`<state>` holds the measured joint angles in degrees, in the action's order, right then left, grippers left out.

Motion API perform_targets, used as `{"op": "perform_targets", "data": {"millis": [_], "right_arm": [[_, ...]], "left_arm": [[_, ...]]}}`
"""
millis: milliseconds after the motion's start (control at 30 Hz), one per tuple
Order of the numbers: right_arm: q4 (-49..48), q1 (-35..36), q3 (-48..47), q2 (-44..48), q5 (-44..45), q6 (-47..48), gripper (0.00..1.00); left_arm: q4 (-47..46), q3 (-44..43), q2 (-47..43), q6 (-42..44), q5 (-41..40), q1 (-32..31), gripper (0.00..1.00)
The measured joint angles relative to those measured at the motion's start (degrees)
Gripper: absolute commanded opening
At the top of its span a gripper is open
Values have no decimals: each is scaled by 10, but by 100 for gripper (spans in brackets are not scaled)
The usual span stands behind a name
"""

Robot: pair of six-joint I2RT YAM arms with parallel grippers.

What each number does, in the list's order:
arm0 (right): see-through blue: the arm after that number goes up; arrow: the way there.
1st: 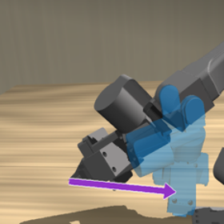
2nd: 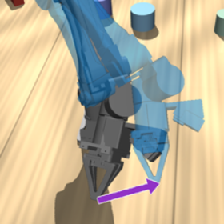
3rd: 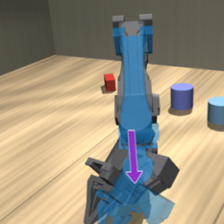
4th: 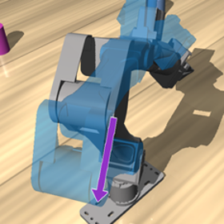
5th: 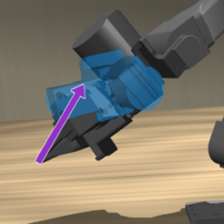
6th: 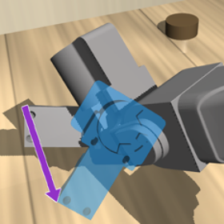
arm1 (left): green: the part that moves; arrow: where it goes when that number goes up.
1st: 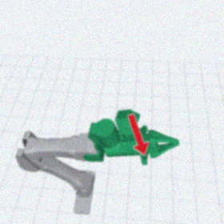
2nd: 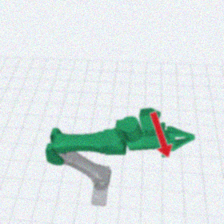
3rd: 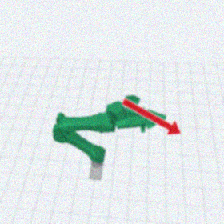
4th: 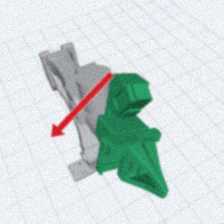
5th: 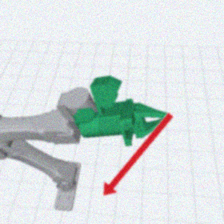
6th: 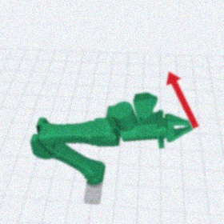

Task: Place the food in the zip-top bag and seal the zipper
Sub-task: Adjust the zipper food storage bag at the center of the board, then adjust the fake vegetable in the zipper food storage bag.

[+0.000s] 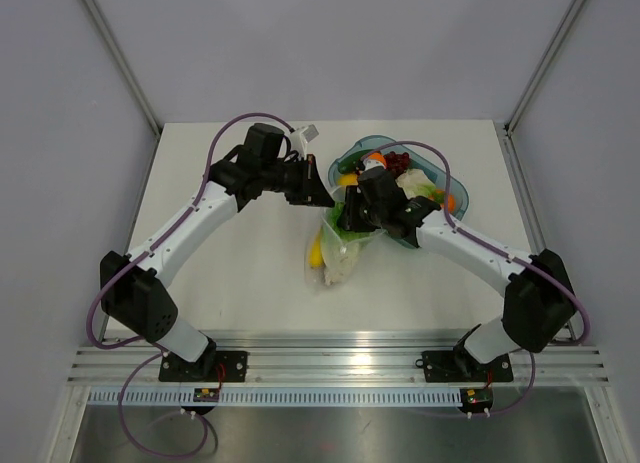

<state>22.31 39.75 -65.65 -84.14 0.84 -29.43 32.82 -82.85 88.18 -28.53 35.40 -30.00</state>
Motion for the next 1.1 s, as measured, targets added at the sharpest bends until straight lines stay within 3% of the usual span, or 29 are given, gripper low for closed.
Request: {"op": "perform_targets", "data": {"millis": [133,400,833,933,1100], "right_arm": [[-34,0,0,-40,-1,-2,35],[-33,0,1,-34,-9,-3,35],[-4,0,17,113,-15,-4,36],[-20,0,44,98,-16,-7,36],[-71,0,81,-2,-26,-23,34]], "left_arm": [[-2,0,0,0,9,0,0],[-4,0,0,0,23,0,0],[-4,0,0,2,35,0,0],[-6,0,0,2,38,0,0],[-17,0,0,-3,50,-1,0]]}}
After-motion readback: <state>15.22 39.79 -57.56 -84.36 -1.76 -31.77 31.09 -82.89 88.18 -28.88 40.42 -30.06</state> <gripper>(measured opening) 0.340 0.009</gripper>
